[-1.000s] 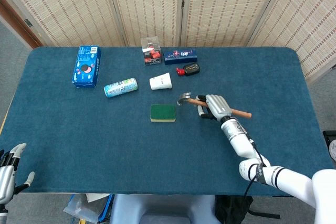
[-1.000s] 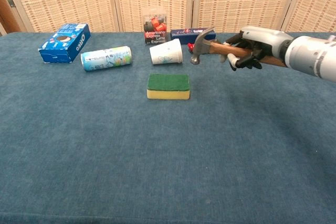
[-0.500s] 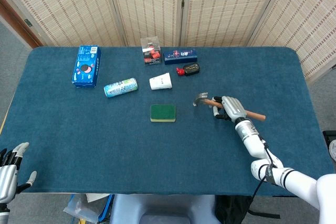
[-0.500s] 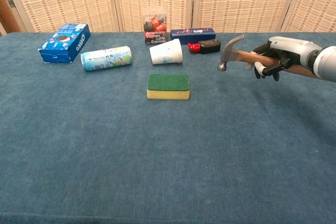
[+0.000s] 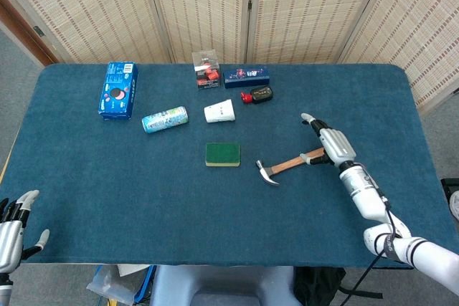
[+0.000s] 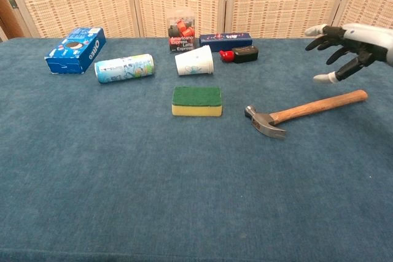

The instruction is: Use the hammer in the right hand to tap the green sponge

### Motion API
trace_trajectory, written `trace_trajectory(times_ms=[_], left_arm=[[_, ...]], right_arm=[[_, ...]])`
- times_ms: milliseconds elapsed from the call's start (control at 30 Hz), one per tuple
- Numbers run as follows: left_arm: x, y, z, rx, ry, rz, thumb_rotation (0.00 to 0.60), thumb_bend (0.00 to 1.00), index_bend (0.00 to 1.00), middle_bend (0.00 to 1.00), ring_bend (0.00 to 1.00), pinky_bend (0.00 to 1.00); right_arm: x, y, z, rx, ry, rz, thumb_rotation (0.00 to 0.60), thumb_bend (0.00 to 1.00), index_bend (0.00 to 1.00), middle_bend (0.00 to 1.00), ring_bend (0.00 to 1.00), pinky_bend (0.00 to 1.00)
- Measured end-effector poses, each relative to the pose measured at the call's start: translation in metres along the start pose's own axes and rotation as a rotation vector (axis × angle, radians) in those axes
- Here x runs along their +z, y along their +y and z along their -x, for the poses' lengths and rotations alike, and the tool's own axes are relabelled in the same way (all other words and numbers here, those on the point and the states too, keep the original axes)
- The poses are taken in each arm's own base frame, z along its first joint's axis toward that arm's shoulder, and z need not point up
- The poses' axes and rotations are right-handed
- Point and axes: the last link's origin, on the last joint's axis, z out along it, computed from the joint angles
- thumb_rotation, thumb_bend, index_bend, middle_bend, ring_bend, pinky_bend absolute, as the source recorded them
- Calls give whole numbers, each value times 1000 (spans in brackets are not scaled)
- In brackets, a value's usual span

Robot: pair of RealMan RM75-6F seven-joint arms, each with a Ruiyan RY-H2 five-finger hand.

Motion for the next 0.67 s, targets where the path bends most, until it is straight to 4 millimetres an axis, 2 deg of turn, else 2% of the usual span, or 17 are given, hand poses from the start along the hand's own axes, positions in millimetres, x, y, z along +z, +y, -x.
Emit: trace_trajectory(times_ms=[133, 367, 667], left_arm=[[6, 1, -1, 5, 1, 7, 600, 318, 82, 126, 134, 37], [13, 8, -4, 3, 14, 30, 600, 317, 80, 126, 134, 37], [16, 19, -7, -7, 43, 57, 600, 318, 78, 126, 134, 37]], right_arm=[[-31, 11, -20, -58, 58, -3, 600, 320, 9, 230, 90, 202], [-106, 33, -47, -188, 143, 62, 600, 320, 73, 232, 90, 202], [-189, 46, -52, -233, 245, 135, 600, 315, 78, 250, 91, 202]])
